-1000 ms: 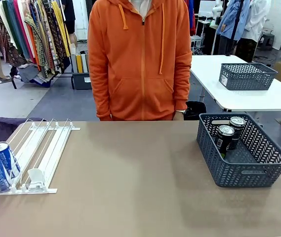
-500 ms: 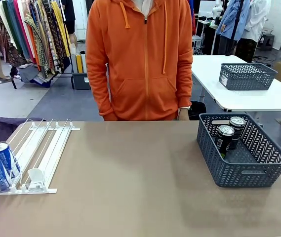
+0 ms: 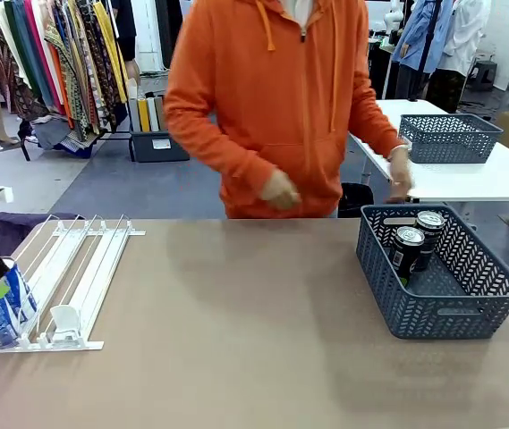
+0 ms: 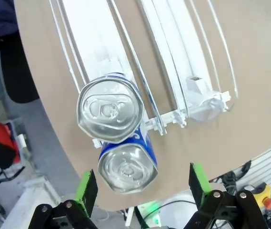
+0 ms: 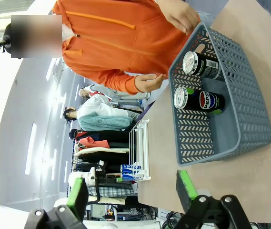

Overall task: Retrieve and store the cans from the dispenser.
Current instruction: Pick up one can from the Automatic Can Dispenser and place it in the middle of the table.

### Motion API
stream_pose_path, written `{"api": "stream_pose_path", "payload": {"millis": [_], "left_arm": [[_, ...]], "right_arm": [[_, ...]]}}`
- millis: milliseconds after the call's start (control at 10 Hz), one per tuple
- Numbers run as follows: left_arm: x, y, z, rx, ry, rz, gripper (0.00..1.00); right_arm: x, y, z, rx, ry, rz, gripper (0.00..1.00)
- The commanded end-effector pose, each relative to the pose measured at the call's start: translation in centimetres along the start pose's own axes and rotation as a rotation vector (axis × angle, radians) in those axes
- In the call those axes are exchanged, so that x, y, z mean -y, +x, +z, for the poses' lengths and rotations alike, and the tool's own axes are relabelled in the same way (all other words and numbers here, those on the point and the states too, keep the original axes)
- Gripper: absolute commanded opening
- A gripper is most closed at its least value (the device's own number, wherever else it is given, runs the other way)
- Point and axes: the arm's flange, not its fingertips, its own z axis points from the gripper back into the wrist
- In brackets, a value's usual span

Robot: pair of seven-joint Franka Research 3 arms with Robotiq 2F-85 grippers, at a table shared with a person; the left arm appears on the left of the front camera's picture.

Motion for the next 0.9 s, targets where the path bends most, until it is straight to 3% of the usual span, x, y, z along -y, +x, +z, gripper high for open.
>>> {"api": "stream_pose_path", "payload": {"millis": [0,700,800], "left_arm": [[0.6,-1.3,-2.8,-0.027,0.025,0.021,1.0],[0.0,-1.2,-4.4,-0.034,0.018,0.003,1.0],[0.0,-1.2,-4.2,-0.042,0.021,0.004,0.42]], "right_arm": [[-0.2,0.0,0.2,-0.002,0.007,0.009,1.0],[-0.2,0.0,0.2,-0.002,0.007,0.009,1.0],[-0.2,0.0,0.2,-0.002,0.007,0.009,1.0]]}}
